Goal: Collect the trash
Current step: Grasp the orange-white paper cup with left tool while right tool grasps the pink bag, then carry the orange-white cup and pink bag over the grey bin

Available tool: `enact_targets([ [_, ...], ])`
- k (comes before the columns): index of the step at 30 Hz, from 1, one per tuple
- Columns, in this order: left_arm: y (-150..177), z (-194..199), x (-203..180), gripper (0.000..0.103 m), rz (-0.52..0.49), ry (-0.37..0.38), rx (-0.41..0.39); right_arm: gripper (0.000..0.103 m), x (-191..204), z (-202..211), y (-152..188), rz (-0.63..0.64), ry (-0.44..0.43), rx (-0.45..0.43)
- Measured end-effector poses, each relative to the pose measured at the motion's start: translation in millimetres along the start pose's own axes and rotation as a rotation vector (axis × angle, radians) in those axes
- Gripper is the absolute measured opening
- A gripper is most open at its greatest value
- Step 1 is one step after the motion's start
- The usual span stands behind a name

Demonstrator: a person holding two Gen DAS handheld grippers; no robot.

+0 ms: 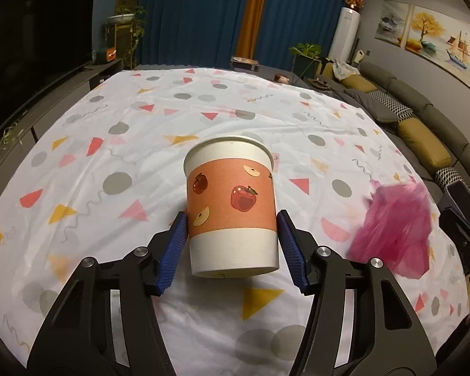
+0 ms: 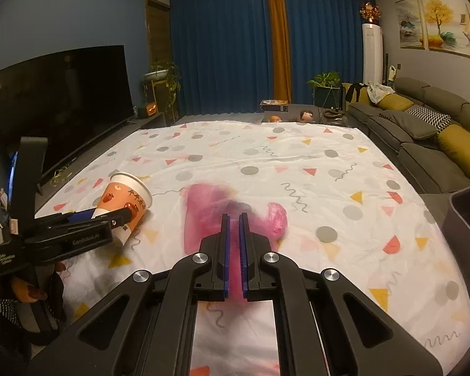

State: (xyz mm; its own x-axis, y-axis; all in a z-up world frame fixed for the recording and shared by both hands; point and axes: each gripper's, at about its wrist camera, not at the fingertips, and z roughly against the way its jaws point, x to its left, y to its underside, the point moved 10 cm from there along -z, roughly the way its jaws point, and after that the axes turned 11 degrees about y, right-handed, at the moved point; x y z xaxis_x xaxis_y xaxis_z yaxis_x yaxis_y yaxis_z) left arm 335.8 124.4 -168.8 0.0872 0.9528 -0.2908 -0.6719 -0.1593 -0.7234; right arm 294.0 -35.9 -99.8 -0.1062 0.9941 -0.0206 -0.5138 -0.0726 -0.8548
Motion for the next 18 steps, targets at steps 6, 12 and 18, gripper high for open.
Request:
enact_targets([
  [6, -3, 13, -17, 0.056, -0.027, 0.018, -0.031, 0.005, -11, 8, 1, -0.015, 0.006, -0.004],
  [12, -4, 35, -15, 0.056, -0.007, 0.01, -0.074, 0.026, -8, 14, 3, -0.025, -0.027, 0.002],
  [18, -10, 51, -1, 0.056, 0.022, -0.025, -0.114, 0.066, 5, 2, 4, -0.018, -0.036, 0.024],
])
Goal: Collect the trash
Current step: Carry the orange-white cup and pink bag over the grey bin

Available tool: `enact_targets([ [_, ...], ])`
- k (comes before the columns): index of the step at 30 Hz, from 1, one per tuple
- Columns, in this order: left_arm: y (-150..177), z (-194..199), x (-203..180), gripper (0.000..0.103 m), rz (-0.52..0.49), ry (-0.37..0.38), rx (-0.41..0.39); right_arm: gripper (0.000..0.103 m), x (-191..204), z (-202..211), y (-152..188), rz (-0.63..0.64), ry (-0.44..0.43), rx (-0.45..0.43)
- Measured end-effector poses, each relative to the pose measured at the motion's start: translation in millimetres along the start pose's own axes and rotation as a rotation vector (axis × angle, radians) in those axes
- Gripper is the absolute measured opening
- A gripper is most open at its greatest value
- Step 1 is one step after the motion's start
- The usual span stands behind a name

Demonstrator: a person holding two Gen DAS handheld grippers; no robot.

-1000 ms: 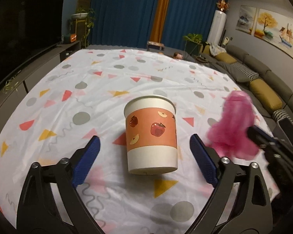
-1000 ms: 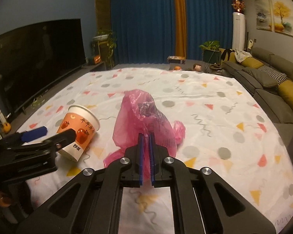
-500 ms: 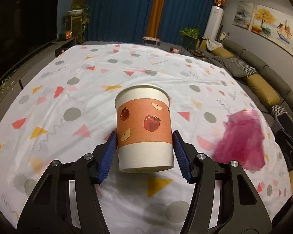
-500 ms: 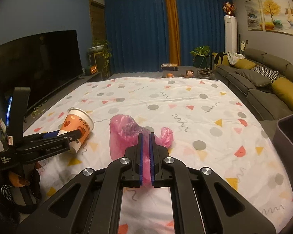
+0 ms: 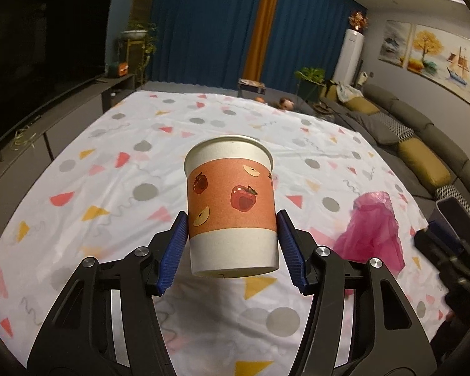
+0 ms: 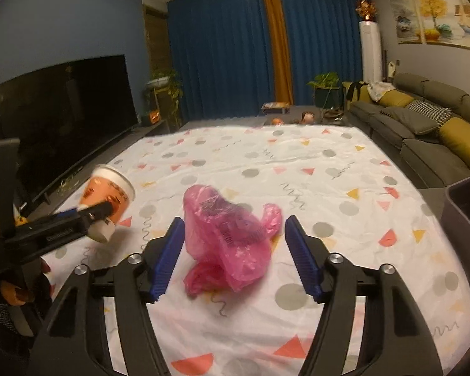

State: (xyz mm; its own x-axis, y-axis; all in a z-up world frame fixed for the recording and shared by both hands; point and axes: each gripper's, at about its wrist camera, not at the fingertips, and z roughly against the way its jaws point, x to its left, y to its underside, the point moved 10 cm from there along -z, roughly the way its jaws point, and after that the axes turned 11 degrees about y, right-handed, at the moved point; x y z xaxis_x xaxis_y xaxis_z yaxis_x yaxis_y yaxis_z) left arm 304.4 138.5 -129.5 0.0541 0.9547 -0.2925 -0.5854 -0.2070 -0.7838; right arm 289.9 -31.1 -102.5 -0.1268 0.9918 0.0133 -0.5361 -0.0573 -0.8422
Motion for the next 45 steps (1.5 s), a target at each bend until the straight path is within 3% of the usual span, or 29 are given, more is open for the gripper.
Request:
enact_targets([
  [5, -7, 6, 3, 0.056, 0.0, 0.003, -0.02, 0.065, 13, -30, 7, 0.04, 0.017, 0.051],
  [10, -11, 5, 0, 0.056, -0.012, 0.017, -0.021, 0.037, 17, -48, 13, 0.076, 0.034, 0.099],
  [12, -10, 4, -2, 0.056, -0.014, 0.022, -0.017, 0.015, 19, -50, 17, 0.101, 0.036, 0.103],
  [14, -9, 3, -7, 0.056, -0.022, 0.027, -0.015, 0.008, 18, -48, 17, 0.106, 0.035, 0.093],
  [21, -13, 8, -37, 0.056, -0.067, 0.059, -0.024, 0.006, -4, -20, 6, 0.074, 0.051, 0.025],
  [30, -15, 5, -142, 0.056, -0.18, 0.186, -0.026, 0.006, -78, 28, -5, -0.017, 0.135, -0.056],
  [38, -2, -11, -282, 0.056, -0.294, 0.39, -0.014, 0.006, -197, 77, -6, -0.147, 0.298, -0.123],
  [45, 22, -37, -394, 0.056, -0.369, 0.548, 0.027, 0.006, -303, 103, 11, -0.281, 0.454, -0.13],
])
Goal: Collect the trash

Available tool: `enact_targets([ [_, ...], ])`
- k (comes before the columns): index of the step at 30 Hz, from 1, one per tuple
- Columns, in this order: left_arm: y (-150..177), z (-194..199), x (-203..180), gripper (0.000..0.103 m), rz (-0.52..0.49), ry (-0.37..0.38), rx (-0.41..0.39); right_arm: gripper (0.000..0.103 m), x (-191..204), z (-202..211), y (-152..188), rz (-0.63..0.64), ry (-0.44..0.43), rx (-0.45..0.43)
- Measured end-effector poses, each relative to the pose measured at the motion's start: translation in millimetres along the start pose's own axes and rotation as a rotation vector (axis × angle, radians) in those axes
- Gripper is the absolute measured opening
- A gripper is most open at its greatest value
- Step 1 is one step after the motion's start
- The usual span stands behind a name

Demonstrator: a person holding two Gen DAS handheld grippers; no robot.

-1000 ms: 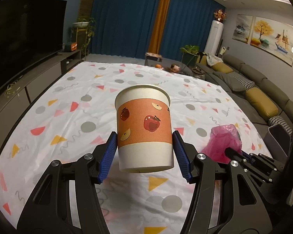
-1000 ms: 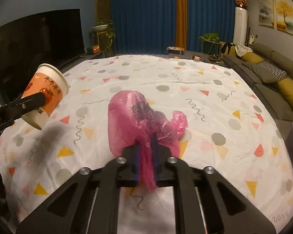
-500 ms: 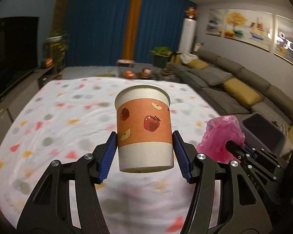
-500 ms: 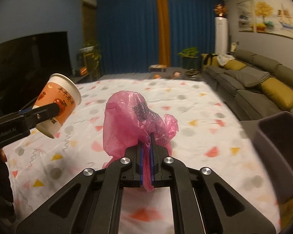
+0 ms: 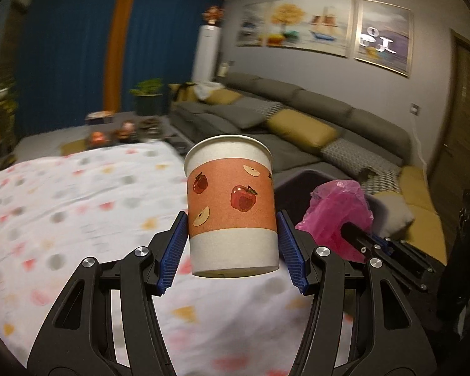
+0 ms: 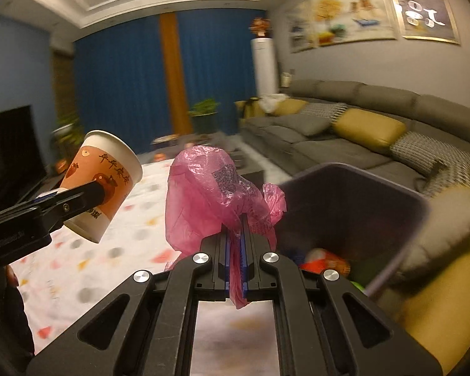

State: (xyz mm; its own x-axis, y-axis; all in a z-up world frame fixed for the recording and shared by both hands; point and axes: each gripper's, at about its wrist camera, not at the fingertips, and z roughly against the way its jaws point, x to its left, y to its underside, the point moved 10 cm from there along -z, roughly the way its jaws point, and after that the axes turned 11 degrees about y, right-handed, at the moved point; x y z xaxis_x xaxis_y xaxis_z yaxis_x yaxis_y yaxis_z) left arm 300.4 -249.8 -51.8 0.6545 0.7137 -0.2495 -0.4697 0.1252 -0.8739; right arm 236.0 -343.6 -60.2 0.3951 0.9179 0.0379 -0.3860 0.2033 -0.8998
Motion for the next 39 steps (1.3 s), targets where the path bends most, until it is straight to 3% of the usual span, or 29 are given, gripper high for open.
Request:
enact_targets([
  [5, 0, -53, -42, 0.056, -0.016, 0.095, 0.038, 0.006, -43, -15, 1, -0.058, 0.067, 0.014],
  [11, 12, -106, -68, 0.056, -0.023, 0.158, 0.099, 0.006, -62, -42, 15, -0.069, 0.105, 0.073],
  [22, 31, -143, -77, 0.059, 0.041, 0.238, 0.18, 0.011, -86, -52, 26, -0.093, 0.156, 0.093],
  [26, 33, -143, -73, 0.072, 0.053, 0.233, 0.19, 0.031, -84, -50, 27, -0.086, 0.161, 0.089],
  [29, 32, -137, -62, 0.079, 0.067, 0.199, 0.186, 0.039, -86, -48, 29, -0.08, 0.17, 0.083],
  [30, 32, -133, -57, 0.082, 0.069, 0.178, 0.181, 0.049, -86, -45, 28, -0.077, 0.179, 0.077],
  [34, 31, -104, -38, 0.087, 0.042, 0.064, 0.148, 0.067, -86, -28, 23, -0.058, 0.196, 0.034],
  [36, 31, -86, -31, 0.09, 0.021, 0.015, 0.126, 0.084, -81, -14, 20, -0.047, 0.204, 0.002],
  [39, 38, -53, -24, 0.093, -0.01, -0.062, 0.103, 0.094, -74, 0, 18, -0.039, 0.198, -0.02],
])
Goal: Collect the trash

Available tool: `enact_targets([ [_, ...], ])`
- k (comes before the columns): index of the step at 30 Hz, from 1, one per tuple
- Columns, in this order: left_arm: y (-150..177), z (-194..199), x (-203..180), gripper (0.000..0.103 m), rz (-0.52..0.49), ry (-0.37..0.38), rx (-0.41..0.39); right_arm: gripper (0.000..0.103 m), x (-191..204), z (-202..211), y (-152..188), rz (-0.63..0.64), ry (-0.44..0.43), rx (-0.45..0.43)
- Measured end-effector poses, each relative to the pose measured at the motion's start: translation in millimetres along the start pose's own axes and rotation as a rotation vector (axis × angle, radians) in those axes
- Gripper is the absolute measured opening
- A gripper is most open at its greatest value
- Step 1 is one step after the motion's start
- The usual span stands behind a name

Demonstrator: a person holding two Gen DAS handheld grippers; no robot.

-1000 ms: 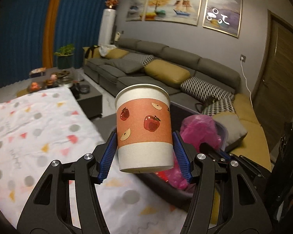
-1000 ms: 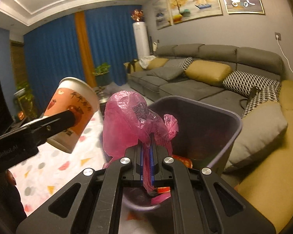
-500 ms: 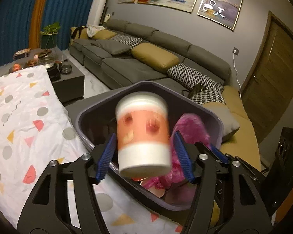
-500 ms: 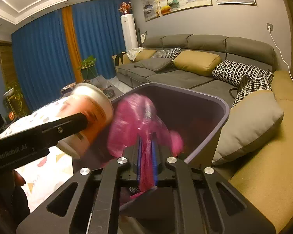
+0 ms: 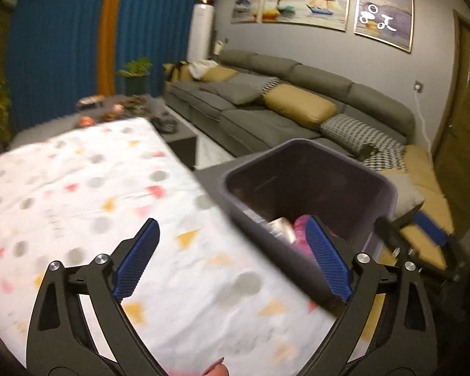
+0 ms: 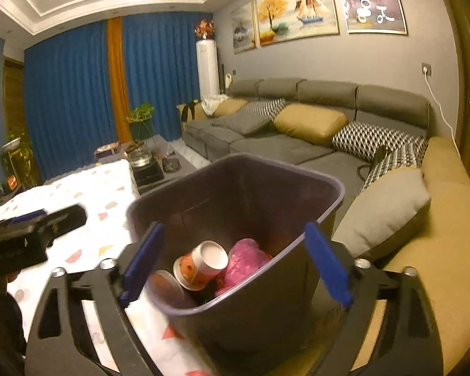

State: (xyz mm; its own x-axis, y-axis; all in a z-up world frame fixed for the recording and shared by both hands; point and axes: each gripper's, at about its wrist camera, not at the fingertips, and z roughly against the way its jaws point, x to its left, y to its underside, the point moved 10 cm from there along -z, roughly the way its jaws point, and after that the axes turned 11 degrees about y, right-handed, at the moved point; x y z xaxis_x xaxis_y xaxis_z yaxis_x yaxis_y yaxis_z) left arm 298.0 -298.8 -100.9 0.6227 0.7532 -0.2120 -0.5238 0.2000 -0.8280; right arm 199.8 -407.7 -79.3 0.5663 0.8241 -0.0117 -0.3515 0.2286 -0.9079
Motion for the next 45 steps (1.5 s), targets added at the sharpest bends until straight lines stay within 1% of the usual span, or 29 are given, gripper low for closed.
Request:
enact_targets([
  [1, 5, 10, 2, 0.093, -0.008, -0.021, -0.001, 0.098, 3, 6, 0, 0.006, -0.003, -0.003],
  [4, 17, 47, 11, 0.094, -0.014, -0.068, -0.029, 0.098, 12, 24, 2, 0.016, -0.009, -0.009],
  [10, 28, 113, 31, 0.094, 0.002, -0.152, -0.096, 0.098, 31, 64, 7, 0.038, -0.004, -0.023],
  [14, 36, 147, 36, 0.094, -0.01, -0.2, -0.123, 0.098, 40, 89, 13, 0.046, 0.0, -0.026],
  [20, 53, 186, 43, 0.094, 0.018, -0.21, -0.133, 0.098, 56, 122, 22, 0.072, 0.002, -0.03],
  [23, 62, 201, 50, 0.094, 0.045, -0.211, -0.136, 0.098, 63, 140, 25, 0.076, -0.009, -0.047],
  [29, 72, 231, 55, 0.094, 0.066, -0.206, -0.163, 0.098, 76, 169, 30, 0.078, -0.033, -0.068],
  [36, 77, 247, 59, 0.094, 0.084, -0.203, -0.175, 0.098, 86, 192, 33, 0.087, -0.047, -0.087],
  [45, 79, 260, 64, 0.094, 0.097, -0.201, -0.192, 0.098, 94, 205, 34, 0.101, -0.06, -0.107],
])
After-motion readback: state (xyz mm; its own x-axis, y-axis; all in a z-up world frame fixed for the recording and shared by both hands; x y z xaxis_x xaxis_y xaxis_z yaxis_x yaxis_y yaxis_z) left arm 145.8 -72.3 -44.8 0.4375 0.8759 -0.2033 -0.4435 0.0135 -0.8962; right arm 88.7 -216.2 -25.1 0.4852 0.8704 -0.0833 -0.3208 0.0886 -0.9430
